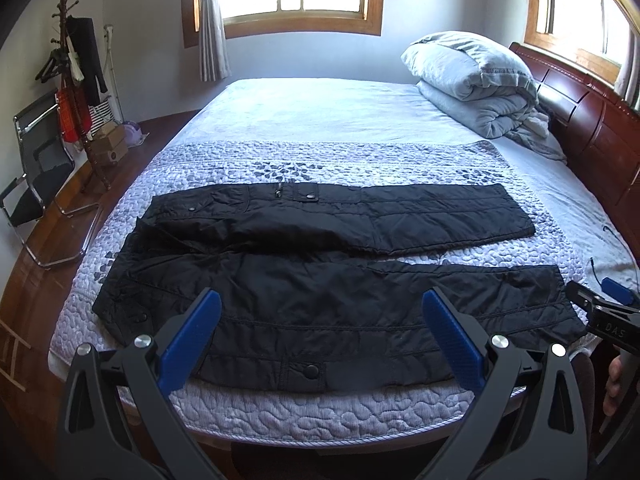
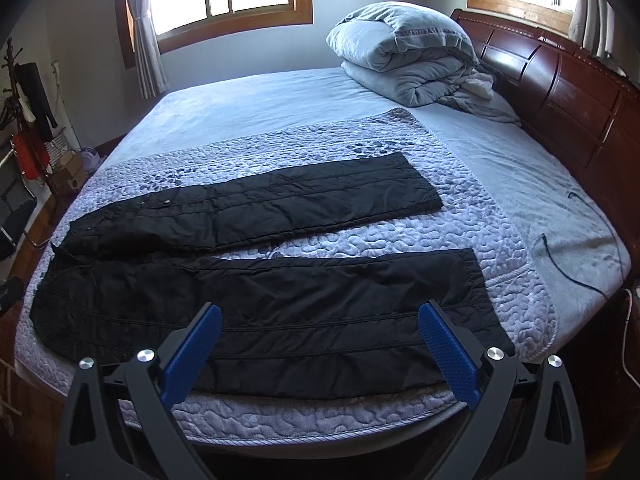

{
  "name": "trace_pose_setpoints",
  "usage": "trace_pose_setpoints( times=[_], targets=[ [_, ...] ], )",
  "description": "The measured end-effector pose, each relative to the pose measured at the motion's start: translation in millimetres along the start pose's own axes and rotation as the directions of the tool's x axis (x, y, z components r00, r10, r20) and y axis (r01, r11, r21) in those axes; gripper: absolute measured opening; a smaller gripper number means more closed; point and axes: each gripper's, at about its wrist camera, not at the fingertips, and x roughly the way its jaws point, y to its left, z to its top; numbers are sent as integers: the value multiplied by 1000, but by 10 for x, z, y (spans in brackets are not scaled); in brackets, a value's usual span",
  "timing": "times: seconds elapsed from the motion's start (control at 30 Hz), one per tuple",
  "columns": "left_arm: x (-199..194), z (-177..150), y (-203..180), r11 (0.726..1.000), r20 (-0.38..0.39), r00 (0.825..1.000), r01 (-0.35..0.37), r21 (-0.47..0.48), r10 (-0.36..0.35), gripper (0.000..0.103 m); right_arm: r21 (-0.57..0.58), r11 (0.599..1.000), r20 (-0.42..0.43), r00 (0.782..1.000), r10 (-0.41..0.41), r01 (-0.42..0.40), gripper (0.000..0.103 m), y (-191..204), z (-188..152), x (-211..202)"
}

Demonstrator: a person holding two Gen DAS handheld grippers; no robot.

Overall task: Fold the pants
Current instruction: 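Lower both tools onto the pants, left at waistband, right at leg hem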

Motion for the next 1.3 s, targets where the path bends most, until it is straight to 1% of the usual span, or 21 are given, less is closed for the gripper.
trace_pose_setpoints(
  times=[0.2,0.3,0.4,0.5,0.53,0.57,0.6,0.73,0.77,0.8,0.87,0.9,0.97,1.0,1.03,1.07,1.1,1.13,1.17,1.2,1.3],
  targets=[
    [17,15,-54,999,13,1000,-23,39,23,100,5,1000,5,1000,24,-24,100,-24,34,5],
    [51,31,-43,999,4,1000,-20,37,20,100,-2,1000,9,1000,0,0,100,-59,85,28],
    [125,108,70,1000,-18,1000,1,-7,-1,101,-2,1000,12,999,-30,30,100,-160,215,100],
    [254,299,318,998,-45,999,9,-61,-12,101,-22,997,30,997,-68,68,100,-332,527,222],
    [321,402,439,997,-54,999,2,-75,-7,101,-29,998,32,998,-60,61,100,-393,624,261],
    [403,511,570,996,-68,998,-12,-89,6,101,-43,999,34,999,-20,22,100,-470,800,329],
    [462,589,679,995,-77,997,-24,-101,16,101,-45,999,27,1000,-4,5,99,-528,950,406],
    [835,950,1181,986,-133,990,-59,-158,38,100,-53,999,-2,1000,7,-7,99,-745,1461,779],
    [951,1023,1293,983,-158,987,-68,-171,41,100,-57,998,-29,1000,11,-12,99,-808,1624,955],
    [1125,1114,1447,980,-197,980,-75,-185,38,100,-56,998,-49,999,13,-16,99,-847,1721,1081],
    [1369,1225,1630,979,-242,969,-84,-184,38,100,-50,998,-113,993,28,-34,99,-964,1967,1476],
    [1550,1296,1748,980,-277,960,-85,-180,32,101,-51,998,-142,989,35,-42,99,-1007,2049,1633],
    [1823,1369,1932,979,-335,942,-68,-193,-1,101,-44,997,-230,972,49,-61,99,-1154,2249,2089],
    [2005,1414,2073,976,-371,928,-53,-213,-31,101,-39,997,-262,963,58,-71,99,-1202,2314,2258],
    [2166,1460,2200,972,-401,915,-55,-227,-42,100,-31,996,-293,954,71,-84,99,-1260,2376,2434],
    [2237,1472,2255,970,-416,908,-53,-236,-52,100,-14,996,-324,943,73,-83,99,-1378,2468,2672],
    [2396,1504,2390,965,-443,893,-45,-259,-77,100,-11,996,-346,935,75,-83,99,-1446,2496,2812],
    [2507,1520,2487,961,-462,882,-49,-274,-87,100,-7,997,-372,925,72,-80,99,-1519,2551,3009],
    [2669,1535,2630,954,-492,865,-61,-294,-96,100,-2,998,-396,916,63,-70,99,-1587,2585,3193],
    [2768,1539,2725,950,-507,856,-67,-305,-103,100,3,998,-412,909,57,-62,99,-1652,2612,3324],
    [3115,1513,3024,937,-580,810,-127,-325,-91,100,46,995,-458,883,100,-88,99,-1814,2659,3730]
  ],
)
